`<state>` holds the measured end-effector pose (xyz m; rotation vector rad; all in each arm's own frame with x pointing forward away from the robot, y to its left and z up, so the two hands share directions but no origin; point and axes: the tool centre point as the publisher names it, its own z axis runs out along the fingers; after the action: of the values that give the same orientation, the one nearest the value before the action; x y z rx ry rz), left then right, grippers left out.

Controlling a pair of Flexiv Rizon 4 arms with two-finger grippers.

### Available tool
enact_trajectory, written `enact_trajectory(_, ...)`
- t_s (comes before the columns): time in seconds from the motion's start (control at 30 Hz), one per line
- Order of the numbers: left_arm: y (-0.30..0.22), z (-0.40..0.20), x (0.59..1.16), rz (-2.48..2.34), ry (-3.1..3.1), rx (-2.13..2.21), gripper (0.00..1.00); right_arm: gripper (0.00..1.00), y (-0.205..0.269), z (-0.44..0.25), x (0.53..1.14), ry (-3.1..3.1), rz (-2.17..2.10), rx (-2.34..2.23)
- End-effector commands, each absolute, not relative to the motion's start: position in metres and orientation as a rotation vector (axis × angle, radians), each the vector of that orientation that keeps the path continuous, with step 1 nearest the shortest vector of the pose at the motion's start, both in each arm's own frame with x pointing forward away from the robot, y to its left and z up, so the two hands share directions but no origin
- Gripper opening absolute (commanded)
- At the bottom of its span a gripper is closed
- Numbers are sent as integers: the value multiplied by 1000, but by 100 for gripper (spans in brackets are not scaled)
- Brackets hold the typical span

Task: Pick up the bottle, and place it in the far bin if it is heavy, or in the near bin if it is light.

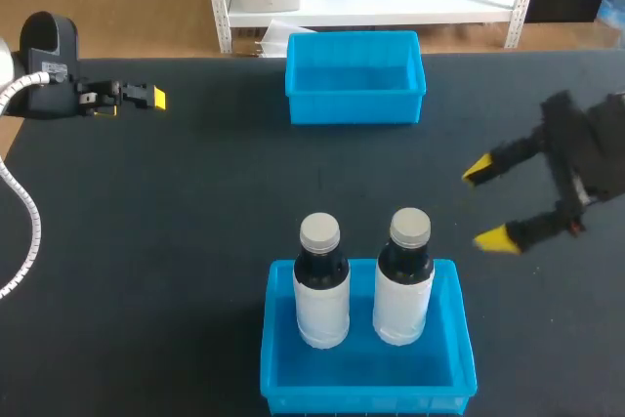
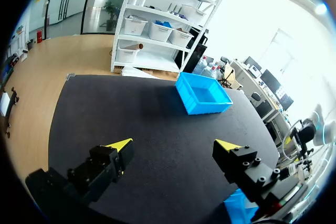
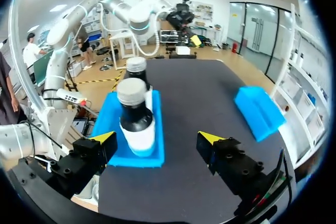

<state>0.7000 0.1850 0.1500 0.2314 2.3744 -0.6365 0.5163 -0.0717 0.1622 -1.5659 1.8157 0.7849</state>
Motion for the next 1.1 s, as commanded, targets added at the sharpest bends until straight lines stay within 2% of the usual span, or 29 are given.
enact_trajectory(0.03, 185, 150, 700, -636, 2374, 231, 100, 100, -93, 165, 538, 1920, 700, -1507)
enact_trajectory(0.67, 185, 150, 700, -636, 2374, 231, 100, 100, -76, 140, 649, 1978, 698, -1436)
enact_trajectory(1.1, 185, 150, 700, -636, 2374, 231, 100, 100, -65, 144, 653, 2001, 751, -1428)
